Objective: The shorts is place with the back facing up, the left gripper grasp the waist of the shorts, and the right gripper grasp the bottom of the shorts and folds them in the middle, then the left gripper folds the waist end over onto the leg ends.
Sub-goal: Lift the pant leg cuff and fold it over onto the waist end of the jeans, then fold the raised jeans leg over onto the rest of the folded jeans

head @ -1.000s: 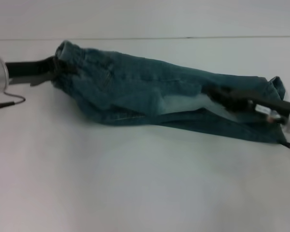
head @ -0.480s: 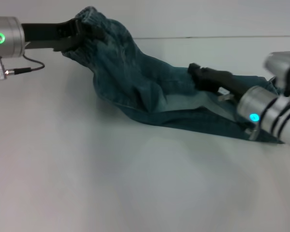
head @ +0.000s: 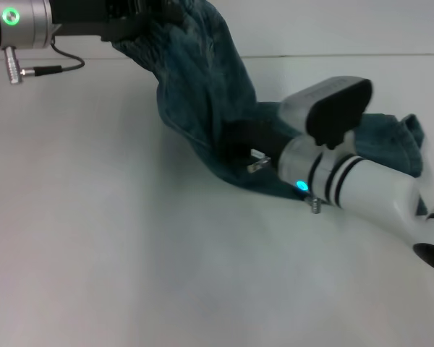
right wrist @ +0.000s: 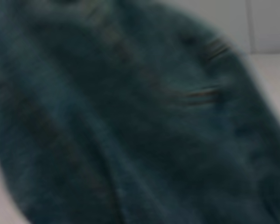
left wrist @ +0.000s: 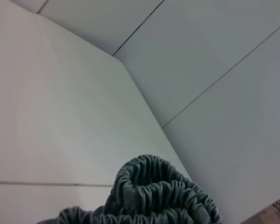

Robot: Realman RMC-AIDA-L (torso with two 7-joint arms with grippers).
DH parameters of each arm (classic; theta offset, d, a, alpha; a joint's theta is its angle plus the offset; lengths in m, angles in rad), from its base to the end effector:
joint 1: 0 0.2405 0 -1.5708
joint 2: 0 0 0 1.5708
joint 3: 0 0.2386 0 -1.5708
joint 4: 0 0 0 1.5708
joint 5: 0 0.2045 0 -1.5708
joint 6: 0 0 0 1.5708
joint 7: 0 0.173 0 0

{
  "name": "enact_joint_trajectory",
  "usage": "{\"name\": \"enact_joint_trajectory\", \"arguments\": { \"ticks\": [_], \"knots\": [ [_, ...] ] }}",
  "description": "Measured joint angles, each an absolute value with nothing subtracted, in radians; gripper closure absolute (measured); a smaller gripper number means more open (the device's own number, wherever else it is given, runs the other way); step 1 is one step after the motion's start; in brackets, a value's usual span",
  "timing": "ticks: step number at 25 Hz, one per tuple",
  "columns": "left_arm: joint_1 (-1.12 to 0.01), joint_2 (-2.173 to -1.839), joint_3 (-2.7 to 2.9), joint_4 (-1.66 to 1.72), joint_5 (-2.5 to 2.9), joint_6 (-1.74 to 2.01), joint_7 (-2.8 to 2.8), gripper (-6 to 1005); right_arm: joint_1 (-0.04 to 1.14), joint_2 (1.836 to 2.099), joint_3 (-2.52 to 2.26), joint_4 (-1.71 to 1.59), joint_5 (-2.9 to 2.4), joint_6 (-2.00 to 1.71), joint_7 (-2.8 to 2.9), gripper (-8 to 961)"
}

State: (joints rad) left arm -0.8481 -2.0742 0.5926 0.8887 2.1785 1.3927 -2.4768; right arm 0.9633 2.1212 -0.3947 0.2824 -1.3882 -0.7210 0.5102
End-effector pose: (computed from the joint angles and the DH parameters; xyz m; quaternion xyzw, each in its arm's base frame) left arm -0.1373 0.4333 0.0372 -0.8014 -0.5160 -0.2710 0.1343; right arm 0.1801 0.3913 -0.1498 -0.8632 0.3094 0.2301 0.3259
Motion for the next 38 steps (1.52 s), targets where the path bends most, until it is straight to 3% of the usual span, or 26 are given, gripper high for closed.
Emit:
{"name": "enact_joint_trajectory", "arguments": {
  "ticks": [23,38],
  "knots": [
    [-0.831,-2.081,0.601,0.901,2.169,1.384,-2.479,836,1.019,2.121,0.084,0.442,-2.049,-0.550,0.544,887],
    [-0.766,-2.091,0.604,0.894,2.082,1.422,-2.411,816,0.801,2.098,0.291,0.331,-2.044,-0.608,0.554,865]
  ]
}}
